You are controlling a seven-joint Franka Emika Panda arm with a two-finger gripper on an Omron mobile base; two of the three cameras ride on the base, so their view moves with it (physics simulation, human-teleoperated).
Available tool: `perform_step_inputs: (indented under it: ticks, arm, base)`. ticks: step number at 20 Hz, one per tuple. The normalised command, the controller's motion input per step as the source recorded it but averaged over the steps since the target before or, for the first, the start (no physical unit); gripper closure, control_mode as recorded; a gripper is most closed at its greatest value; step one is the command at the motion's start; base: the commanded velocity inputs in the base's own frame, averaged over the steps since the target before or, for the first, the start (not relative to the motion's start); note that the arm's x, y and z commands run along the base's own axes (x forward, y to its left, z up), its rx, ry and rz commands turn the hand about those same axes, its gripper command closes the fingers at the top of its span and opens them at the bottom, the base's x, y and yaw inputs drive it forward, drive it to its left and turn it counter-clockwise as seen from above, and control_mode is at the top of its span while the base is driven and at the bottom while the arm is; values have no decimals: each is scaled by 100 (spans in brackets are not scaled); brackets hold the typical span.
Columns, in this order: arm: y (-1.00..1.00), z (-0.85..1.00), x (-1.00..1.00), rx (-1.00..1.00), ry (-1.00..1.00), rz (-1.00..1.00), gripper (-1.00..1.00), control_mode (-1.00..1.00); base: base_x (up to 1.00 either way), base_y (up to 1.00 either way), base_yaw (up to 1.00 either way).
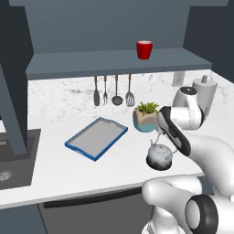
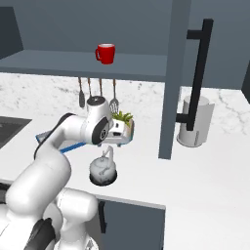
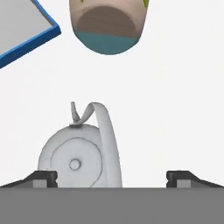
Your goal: Pick the kettle from the counter and place it on the tray. Then pick the mug from the cabinet and place it on the tray. Then close the cabinet doors.
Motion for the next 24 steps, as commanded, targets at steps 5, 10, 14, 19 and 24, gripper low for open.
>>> perform_step_inputs:
  ticks: [5, 10, 14, 19, 24]
  arm:
    - [-7, -40, 37, 0, 0, 0, -100, -100]
    - [0, -36, 24, -2, 3, 2, -100, -100]
    - [0, -35, 23, 0, 1, 3, -100, -100]
    - [0, -33, 2, -1, 0, 5, -100, -100]
    - [0, -33, 0, -6, 0, 4, -100, -100]
  base:
    - [0, 0, 0]
    - [0, 0, 0]
    - [0, 0, 0]
    - [0, 0, 0]
    - [0, 0, 0]
